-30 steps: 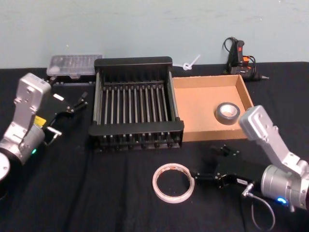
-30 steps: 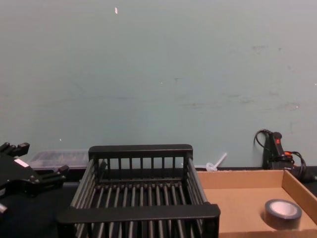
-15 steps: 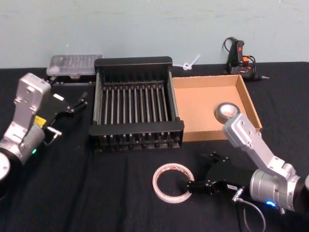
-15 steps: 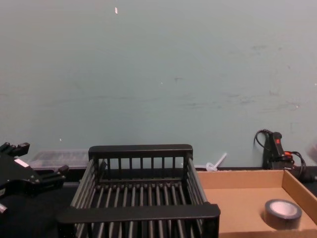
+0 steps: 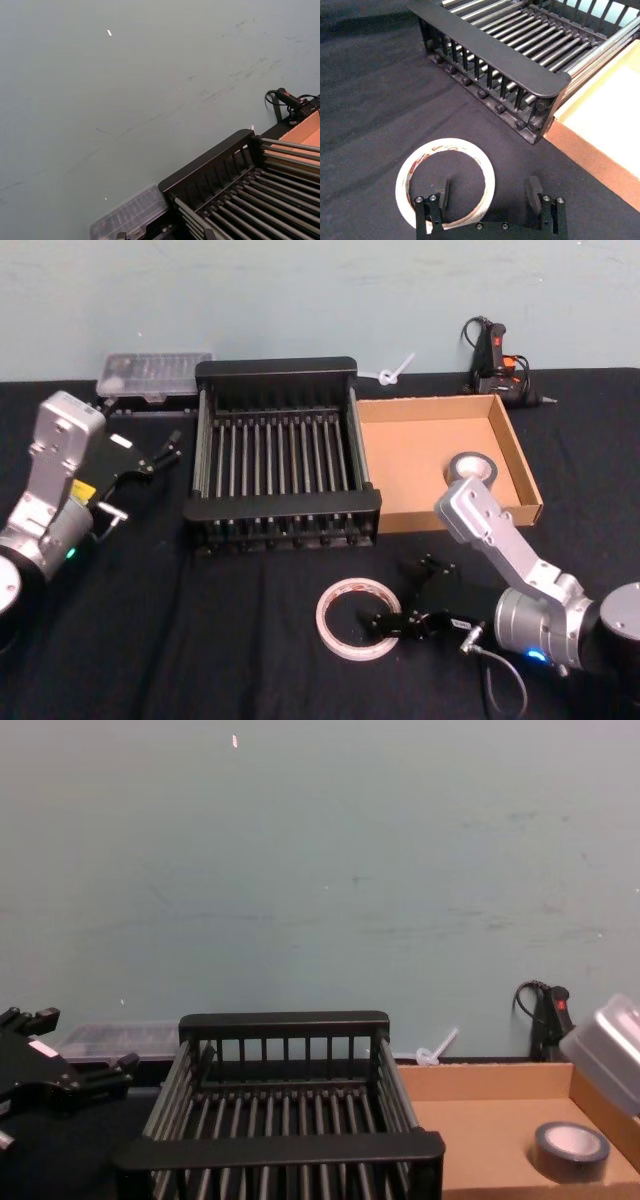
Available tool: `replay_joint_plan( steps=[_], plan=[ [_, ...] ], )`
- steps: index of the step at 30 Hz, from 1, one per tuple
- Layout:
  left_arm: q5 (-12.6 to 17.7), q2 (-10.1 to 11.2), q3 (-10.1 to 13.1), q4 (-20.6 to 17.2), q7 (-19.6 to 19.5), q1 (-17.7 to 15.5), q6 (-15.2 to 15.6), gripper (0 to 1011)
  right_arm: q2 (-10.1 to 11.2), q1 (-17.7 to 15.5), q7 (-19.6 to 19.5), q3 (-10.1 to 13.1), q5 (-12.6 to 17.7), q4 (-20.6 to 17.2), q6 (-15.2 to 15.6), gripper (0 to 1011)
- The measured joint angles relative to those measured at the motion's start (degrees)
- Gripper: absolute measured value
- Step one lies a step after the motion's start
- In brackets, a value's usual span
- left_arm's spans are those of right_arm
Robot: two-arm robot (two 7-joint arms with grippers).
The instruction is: Pick up the white tape and place it into the black box , Pick up the silver tape and place it into the brown box.
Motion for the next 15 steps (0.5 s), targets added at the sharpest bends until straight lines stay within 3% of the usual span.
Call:
replay_joint_plan(
  steps=[15],
  plan=[
    [0.0,0.0,0.0,0.0,0.0,0.0,0.0,1001,-1.4,0.9,0.0,-0.2,-0.8,1.3,0.3,1003]
  ],
)
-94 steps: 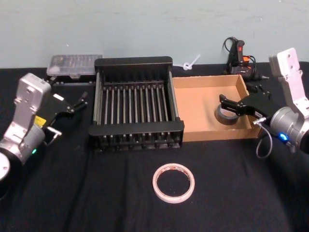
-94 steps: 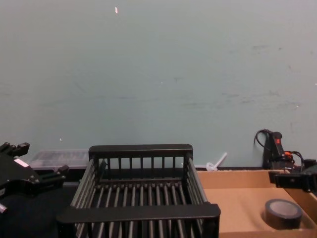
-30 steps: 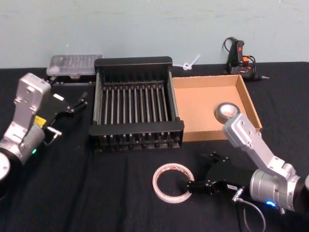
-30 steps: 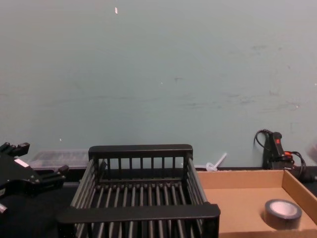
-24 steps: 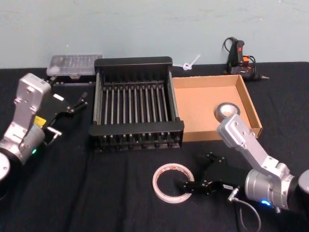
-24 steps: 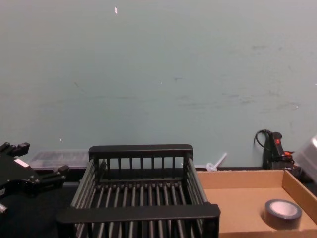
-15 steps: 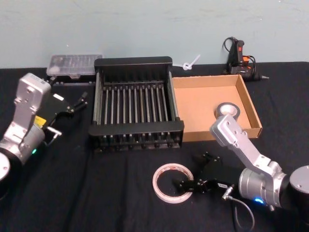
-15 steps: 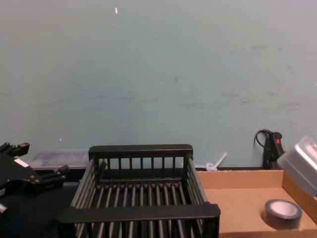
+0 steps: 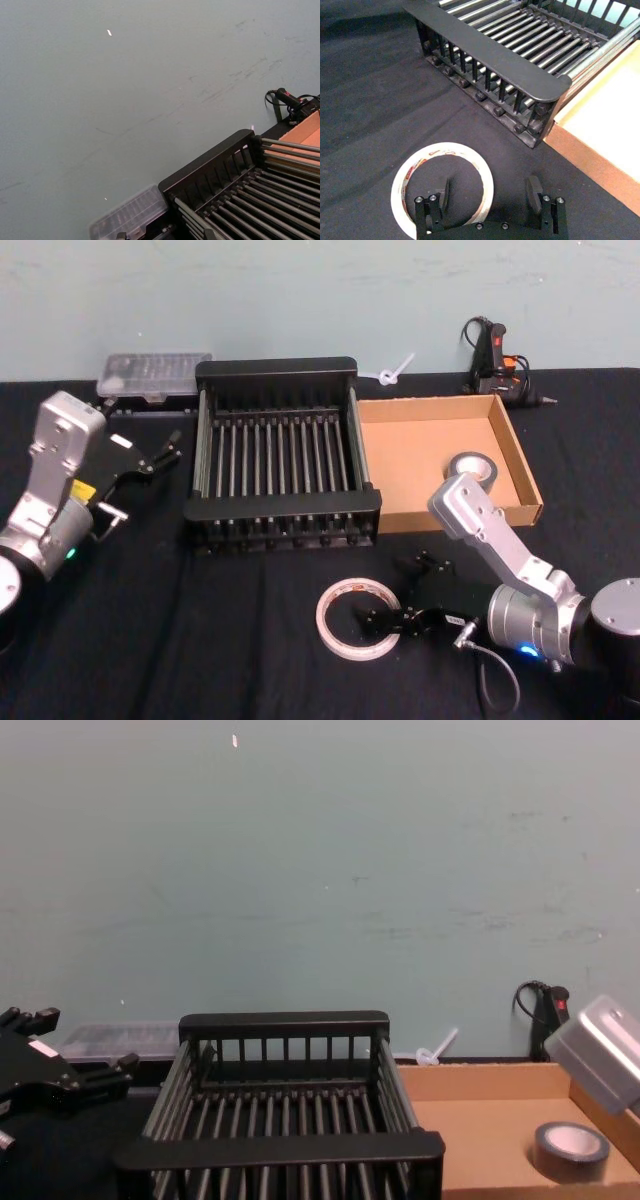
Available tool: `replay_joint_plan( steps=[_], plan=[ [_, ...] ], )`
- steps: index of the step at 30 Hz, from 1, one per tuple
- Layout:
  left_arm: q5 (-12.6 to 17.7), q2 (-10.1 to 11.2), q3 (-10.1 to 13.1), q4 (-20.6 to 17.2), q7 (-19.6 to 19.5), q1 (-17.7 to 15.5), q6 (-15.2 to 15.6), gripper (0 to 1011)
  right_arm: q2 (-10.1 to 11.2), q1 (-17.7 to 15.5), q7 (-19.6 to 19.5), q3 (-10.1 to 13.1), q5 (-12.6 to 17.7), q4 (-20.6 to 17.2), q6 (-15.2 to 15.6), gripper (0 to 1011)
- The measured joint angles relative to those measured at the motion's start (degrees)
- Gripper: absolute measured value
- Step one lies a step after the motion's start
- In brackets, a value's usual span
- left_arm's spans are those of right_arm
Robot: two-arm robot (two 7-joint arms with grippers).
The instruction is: Pick up the white tape and place it into the black box , Pick up the silver tape and place it into the brown box.
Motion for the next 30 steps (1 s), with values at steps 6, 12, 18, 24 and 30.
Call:
replay_joint_plan(
  steps=[6,12,18,24,30],
  plan=[
    [0.0,0.0,0.0,0.0,0.0,0.0,0.0,1001,-0.1,0.1,0.2,-0.2,-0.3,0.1,0.2,1002],
    [0.0,0.0,0.0,0.0,0.0,0.0,0.0,1001,-0.2,0.1,0.5,-0.3,-0.5,0.1,0.2,1003],
    [0.0,0.0,0.0,0.0,0.0,0.0,0.0,1001,-0.2,0.2,1.1,-0.6,-0.6,0.1,0.1,1002],
    [0.0,0.0,0.0,0.0,0.0,0.0,0.0,1001,-0.1,0.2,1.5,-1.0,-0.7,0.0,0.1,1002],
    [0.0,0.0,0.0,0.0,0.0,0.0,0.0,1001,-0.1,0.2,1.6,-1.2,-0.7,0.0,0.0,1003]
  ],
)
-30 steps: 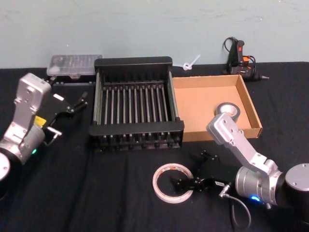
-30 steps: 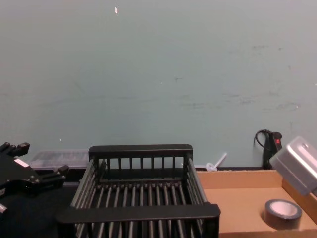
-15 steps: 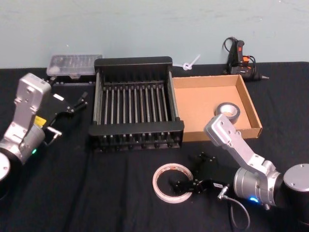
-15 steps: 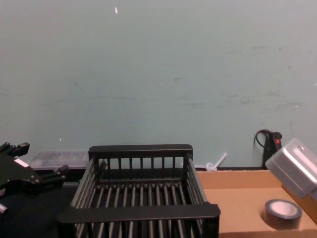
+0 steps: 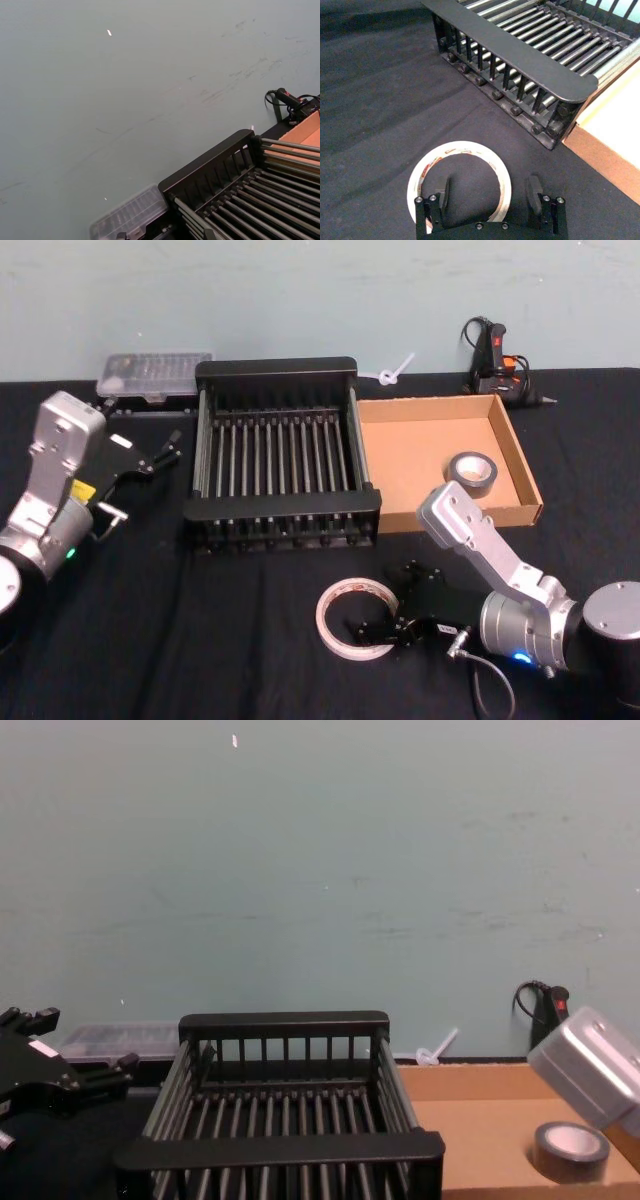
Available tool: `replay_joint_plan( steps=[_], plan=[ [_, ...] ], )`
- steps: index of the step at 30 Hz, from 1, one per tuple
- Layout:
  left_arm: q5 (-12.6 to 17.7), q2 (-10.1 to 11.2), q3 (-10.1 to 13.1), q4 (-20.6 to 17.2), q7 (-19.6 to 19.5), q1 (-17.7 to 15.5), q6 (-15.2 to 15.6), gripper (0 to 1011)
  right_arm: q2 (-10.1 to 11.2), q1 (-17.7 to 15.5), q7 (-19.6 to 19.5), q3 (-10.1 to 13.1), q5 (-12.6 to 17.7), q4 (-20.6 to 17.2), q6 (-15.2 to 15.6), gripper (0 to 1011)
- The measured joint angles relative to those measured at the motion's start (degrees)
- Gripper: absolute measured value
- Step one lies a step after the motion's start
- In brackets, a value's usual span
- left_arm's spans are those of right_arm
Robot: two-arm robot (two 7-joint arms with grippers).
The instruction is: Pick up the white tape and place it into the black box , Pick up the silver tape and place it into the brown box.
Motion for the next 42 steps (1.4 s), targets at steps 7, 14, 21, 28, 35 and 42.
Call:
replay_joint_plan(
  steps=[7,14,21,28,35,42],
  plan=[
    [0.0,0.0,0.0,0.0,0.0,0.0,0.0,1001,0.0,0.0,0.1,-0.1,0.0,0.1,0.0,1002],
    [0.0,0.0,0.0,0.0,0.0,0.0,0.0,1001,0.0,0.0,0.0,-0.1,0.0,0.1,-0.1,1002],
    [0.0,0.0,0.0,0.0,0.0,0.0,0.0,1001,0.0,0.0,0.0,-0.1,0.0,0.1,-0.1,1002],
    [0.0,0.0,0.0,0.0,0.0,0.0,0.0,1001,0.0,0.0,0.0,0.0,0.0,0.1,-0.1,989],
    [0.0,0.0,0.0,0.0,0.0,0.0,0.0,1001,0.0,0.0,0.0,0.0,0.0,0.1,-0.1,850],
    [0.0,0.0,0.0,0.0,0.0,0.0,0.0,1001,0.0,0.0,0.0,0.0,0.0,0.1,-0.1,625]
  ],
)
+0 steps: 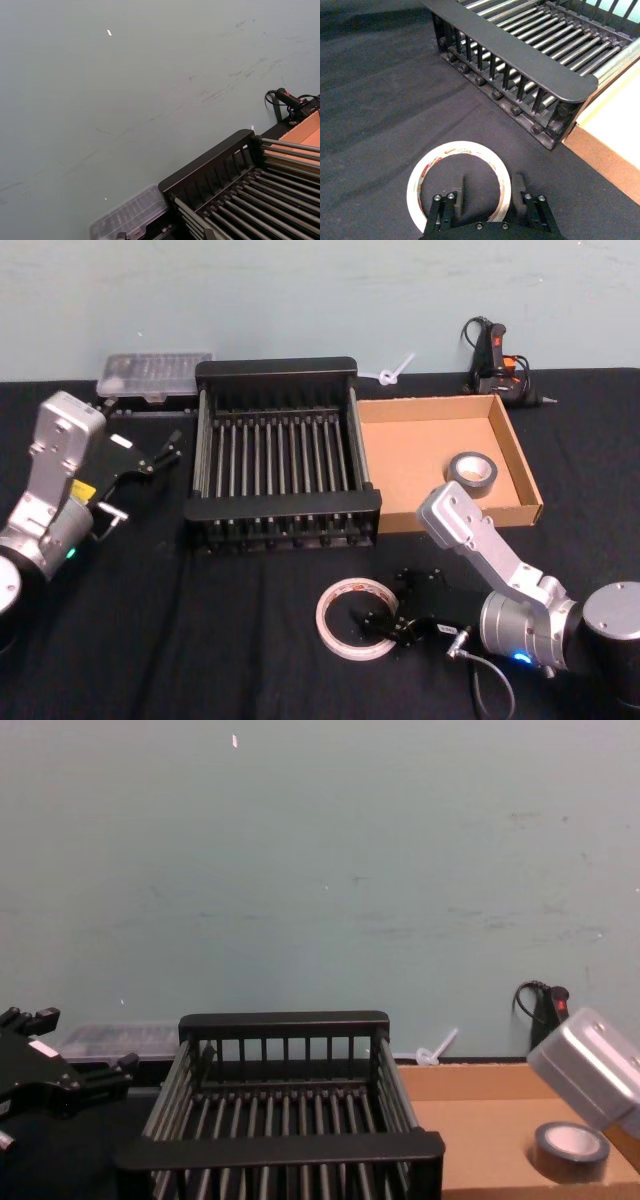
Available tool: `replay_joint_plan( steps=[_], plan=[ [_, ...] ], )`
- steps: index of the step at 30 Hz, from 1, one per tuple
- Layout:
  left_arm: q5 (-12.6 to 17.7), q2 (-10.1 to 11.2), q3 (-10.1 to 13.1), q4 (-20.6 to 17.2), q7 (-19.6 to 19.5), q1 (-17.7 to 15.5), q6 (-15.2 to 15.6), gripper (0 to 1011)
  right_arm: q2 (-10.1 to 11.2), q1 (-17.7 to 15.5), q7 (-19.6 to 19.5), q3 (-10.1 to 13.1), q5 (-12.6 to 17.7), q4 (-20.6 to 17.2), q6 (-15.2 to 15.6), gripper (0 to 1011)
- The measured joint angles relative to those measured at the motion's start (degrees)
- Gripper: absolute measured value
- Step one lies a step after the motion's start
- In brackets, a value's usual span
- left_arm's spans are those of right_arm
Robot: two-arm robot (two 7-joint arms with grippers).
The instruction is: Pick up the white tape and place it into the black box , Pick up the silver tape and place it into the brown box.
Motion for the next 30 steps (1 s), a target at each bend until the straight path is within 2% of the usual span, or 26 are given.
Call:
replay_joint_plan(
  steps=[3,4,7,17,30],
  plan=[
    [0.0,0.0,0.0,0.0,0.0,0.0,0.0,1001,0.0,0.0,0.0,0.0,0.0,0.0,0.0,567],
    [0.0,0.0,0.0,0.0,0.0,0.0,0.0,1001,0.0,0.0,0.0,0.0,0.0,0.0,0.0,504],
    [0.0,0.0,0.0,0.0,0.0,0.0,0.0,1001,0.0,0.0,0.0,0.0,0.0,0.0,0.0,400],
    [0.0,0.0,0.0,0.0,0.0,0.0,0.0,1001,0.0,0.0,0.0,0.0,0.0,0.0,0.0,113],
    [0.0,0.0,0.0,0.0,0.0,0.0,0.0,1001,0.0,0.0,0.0,0.0,0.0,0.0,0.0,91]
  ],
)
